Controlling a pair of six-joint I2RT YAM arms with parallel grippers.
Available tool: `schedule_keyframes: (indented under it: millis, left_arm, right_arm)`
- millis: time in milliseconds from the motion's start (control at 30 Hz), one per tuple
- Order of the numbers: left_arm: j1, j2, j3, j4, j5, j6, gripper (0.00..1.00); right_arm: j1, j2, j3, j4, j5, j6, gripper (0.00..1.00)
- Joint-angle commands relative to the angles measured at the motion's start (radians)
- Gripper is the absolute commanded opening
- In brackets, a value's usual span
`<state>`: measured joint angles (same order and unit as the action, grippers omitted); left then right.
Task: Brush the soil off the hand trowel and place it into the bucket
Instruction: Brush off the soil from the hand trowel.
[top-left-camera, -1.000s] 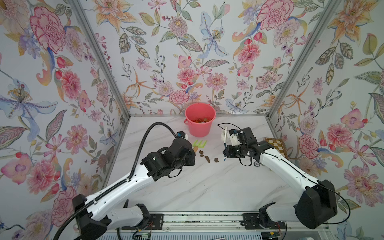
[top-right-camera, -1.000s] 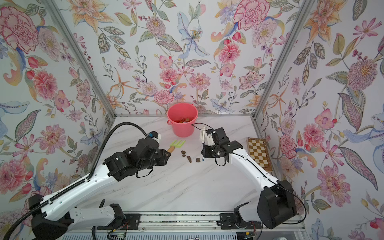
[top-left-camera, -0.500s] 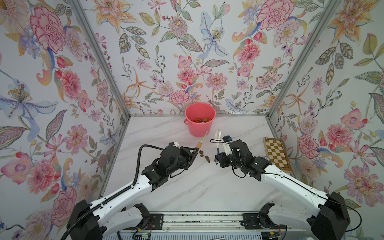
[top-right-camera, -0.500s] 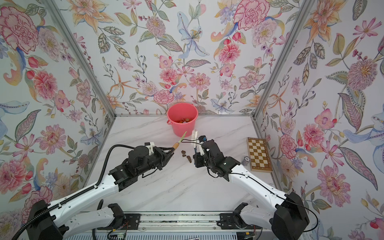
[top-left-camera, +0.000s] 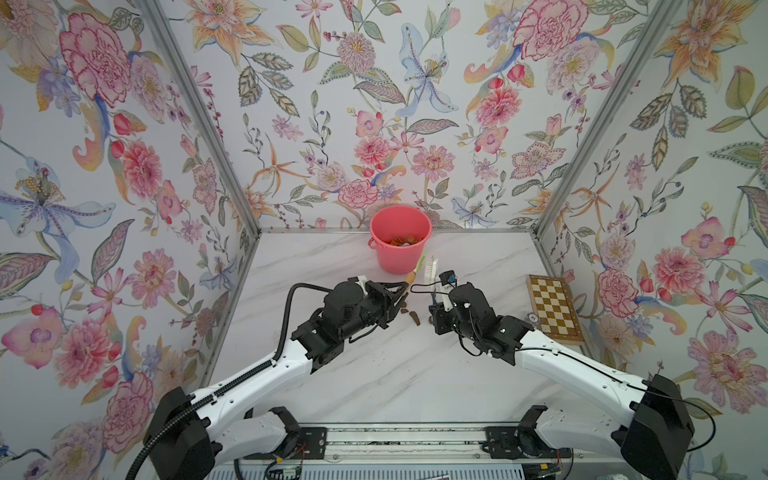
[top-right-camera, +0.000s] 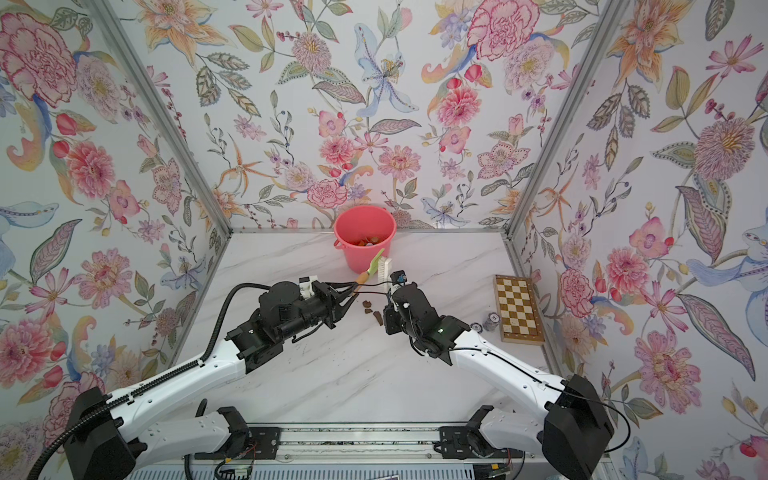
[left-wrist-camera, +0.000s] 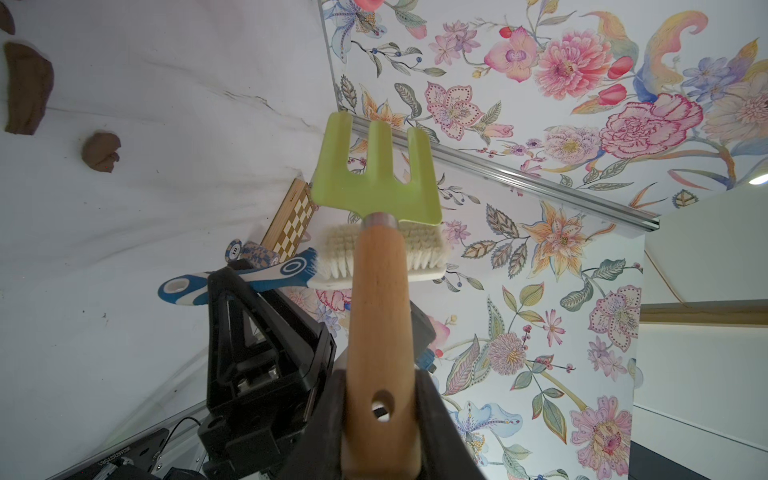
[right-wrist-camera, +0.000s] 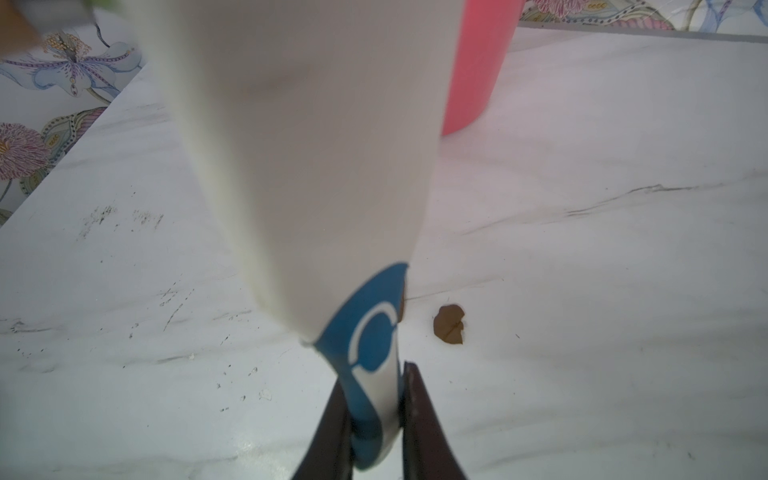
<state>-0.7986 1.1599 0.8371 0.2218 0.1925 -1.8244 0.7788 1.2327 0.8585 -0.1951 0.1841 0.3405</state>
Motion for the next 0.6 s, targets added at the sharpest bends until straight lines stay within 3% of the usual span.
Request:
schedule_keyframes:
  millis: [0, 133, 433, 567]
  left_arm:
    - [-0.018, 0.013, 0.034, 0.069, 0.017, -0.029, 0.0]
    - [-0.047, 0.026, 0.048, 0.085, 0.01, -0.039, 0.0]
    - [-0.1, 0.058, 0.071, 0.162, -0.003, -0.053, 0.0]
    - [-0.102, 0.054, 0.071, 0.158, -0.007, -0.052, 0.0]
  right_arm:
    - [0.004, 0.043, 0.039, 0.076, 0.041, -0.043, 0.02]
    - [-0.032, 0.114, 0.073, 0.104, 0.074, -0.086, 0.02]
    - [-0.216, 0.264, 0.136, 0.153, -0.013, -0.047, 0.01]
    - [-0.265, 0.225, 0.135, 0.121, -0.049, -0.031, 0.01]
